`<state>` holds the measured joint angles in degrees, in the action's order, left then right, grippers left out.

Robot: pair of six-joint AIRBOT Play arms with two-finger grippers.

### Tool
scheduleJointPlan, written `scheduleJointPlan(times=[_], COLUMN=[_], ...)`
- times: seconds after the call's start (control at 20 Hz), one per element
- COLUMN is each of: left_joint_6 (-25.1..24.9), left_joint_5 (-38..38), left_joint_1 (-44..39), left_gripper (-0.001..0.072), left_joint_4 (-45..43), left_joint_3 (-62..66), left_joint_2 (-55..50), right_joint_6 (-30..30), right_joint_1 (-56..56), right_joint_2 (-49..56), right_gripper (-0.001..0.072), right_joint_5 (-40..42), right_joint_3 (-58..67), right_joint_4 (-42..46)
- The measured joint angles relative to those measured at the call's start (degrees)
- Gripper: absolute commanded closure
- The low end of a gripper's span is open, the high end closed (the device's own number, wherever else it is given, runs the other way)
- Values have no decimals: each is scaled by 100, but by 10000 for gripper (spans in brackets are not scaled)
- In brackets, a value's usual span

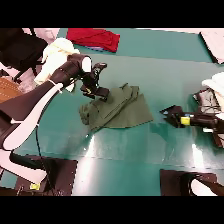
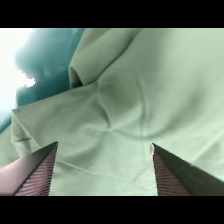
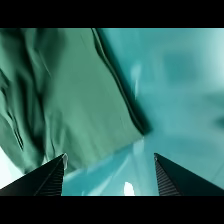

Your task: Fold the shirts.

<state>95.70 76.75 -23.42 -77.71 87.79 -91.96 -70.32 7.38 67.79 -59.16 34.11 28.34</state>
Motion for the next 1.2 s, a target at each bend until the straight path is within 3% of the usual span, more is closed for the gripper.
scheduleJointPlan(times=[0.45, 0.65, 0.7, 0.75, 0.8, 1.1, 1.15, 1.2], left_joint_6=[-326, -483, -518, -549, -566, -914, -1137, -1388], left_joint_5=[-9, 90, 136, 173, 208, 33, -74, -238], left_joint_1=[636, 1062, 1143, 1215, 1268, 1394, 1381, 1338], left_gripper=[67, 67, 68, 68, 68, 70, 146, 176], left_joint_4=[-42, 15, 35, 63, 85, 498, 914, 1388], left_joint_3=[7, 11, 11, 11, 9, -691, -881, -1036], left_joint_2=[809, 1016, 1036, 1054, 1069, 1086, 1082, 1075], right_joint_6=[-13, -50, -55, -52, -46, -20, -90, -153], right_joint_1=[-1681, -2524, -2741, -2920, -3069, -2881, -2717, -2581], right_joint_2=[997, 1484, 1606, 1720, 1829, 1390, 1187, 1019], right_gripper=[95, 152, 310, 607, 688, 691, 691, 691], right_joint_5=[874, 1329, 1456, 1624, 1746, 1895, 1886, 1843], right_joint_3=[-63, 332, 483, 623, 774, 1115, 1117, 1117], right_joint_4=[-1001, -1506, -1635, -1705, -1812, -1775, -1698, -1563])
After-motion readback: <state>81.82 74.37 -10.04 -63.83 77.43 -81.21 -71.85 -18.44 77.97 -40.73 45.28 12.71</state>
